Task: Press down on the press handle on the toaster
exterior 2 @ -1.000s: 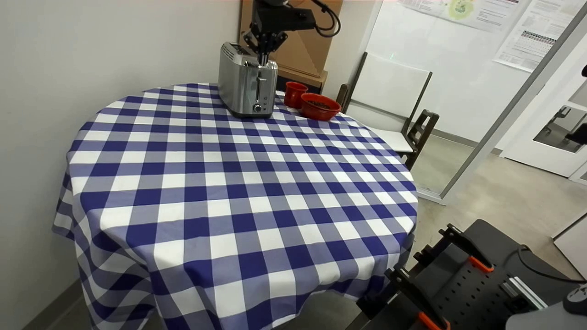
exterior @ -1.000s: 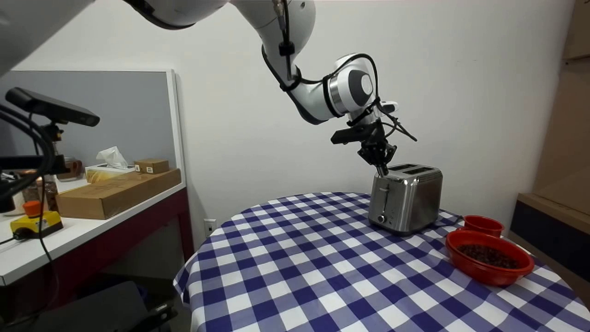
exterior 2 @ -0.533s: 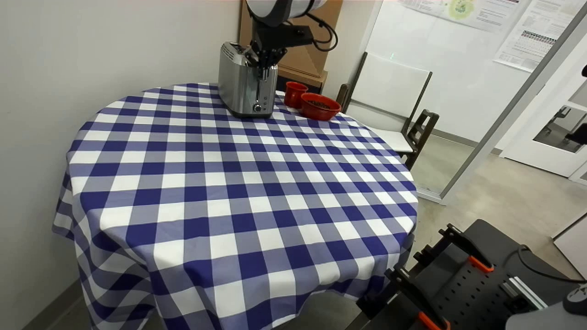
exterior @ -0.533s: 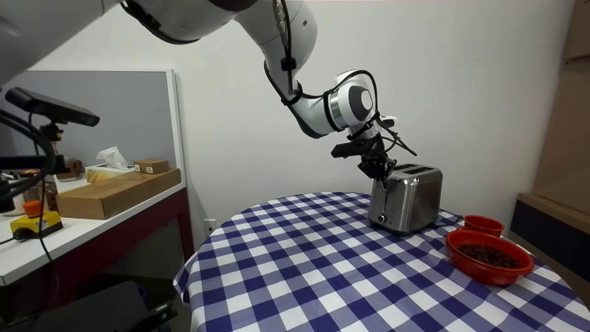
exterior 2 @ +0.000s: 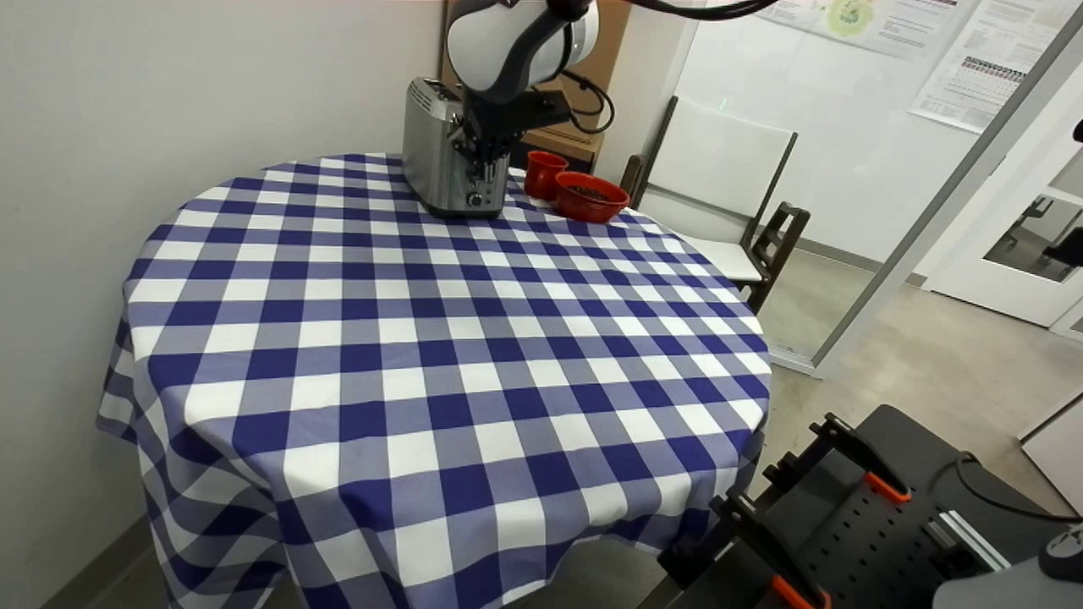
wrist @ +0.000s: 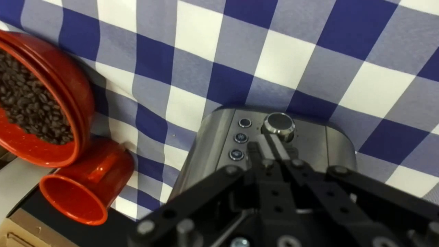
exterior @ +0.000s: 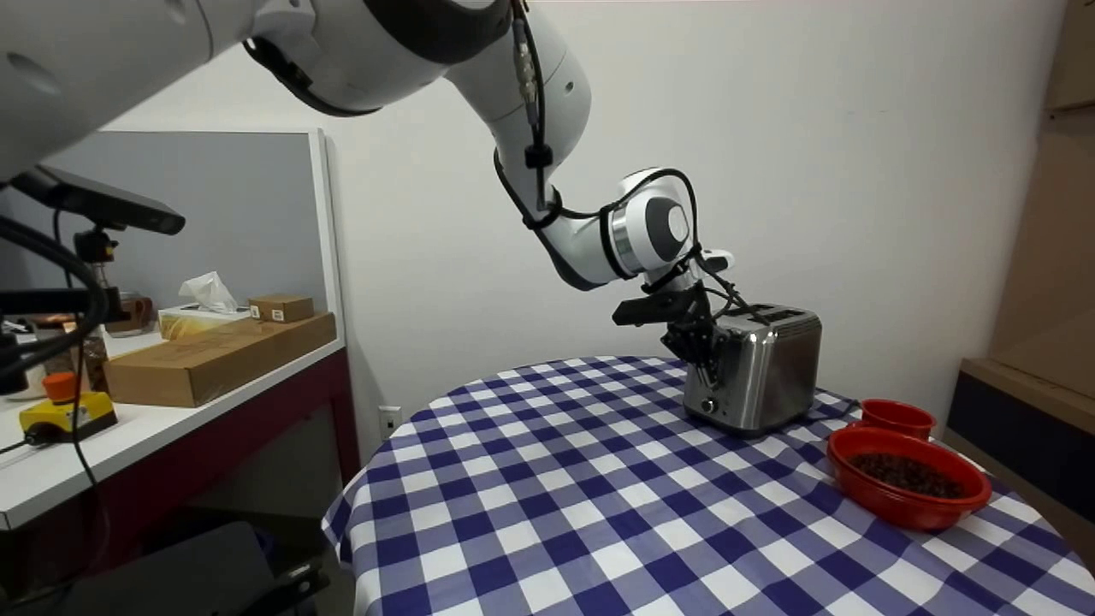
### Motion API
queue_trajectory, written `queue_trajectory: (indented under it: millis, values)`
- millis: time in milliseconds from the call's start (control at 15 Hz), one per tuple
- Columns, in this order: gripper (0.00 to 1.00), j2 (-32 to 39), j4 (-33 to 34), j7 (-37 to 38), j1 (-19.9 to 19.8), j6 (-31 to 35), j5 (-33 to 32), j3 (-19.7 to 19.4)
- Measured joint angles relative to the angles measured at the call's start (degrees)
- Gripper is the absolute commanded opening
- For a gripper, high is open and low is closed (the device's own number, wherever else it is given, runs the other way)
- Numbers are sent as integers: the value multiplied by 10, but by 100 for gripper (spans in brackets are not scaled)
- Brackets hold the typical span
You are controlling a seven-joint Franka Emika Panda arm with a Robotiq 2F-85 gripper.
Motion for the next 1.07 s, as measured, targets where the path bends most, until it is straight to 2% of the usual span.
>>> queue_trajectory:
  millis: [333, 400, 467, 667, 867, 1067]
  values:
    - [0, 14, 5, 0, 15, 2, -2, -16]
    - [26, 14, 5, 0, 16, 1, -2, -17]
    - [27, 14, 6, 0, 16, 0, -2, -18]
    - [47, 14, 9, -1, 12, -35, 10, -8]
    - [71, 4, 14, -27, -16, -101, 65, 37]
    - [92, -37, 11, -64, -55, -174, 123, 81]
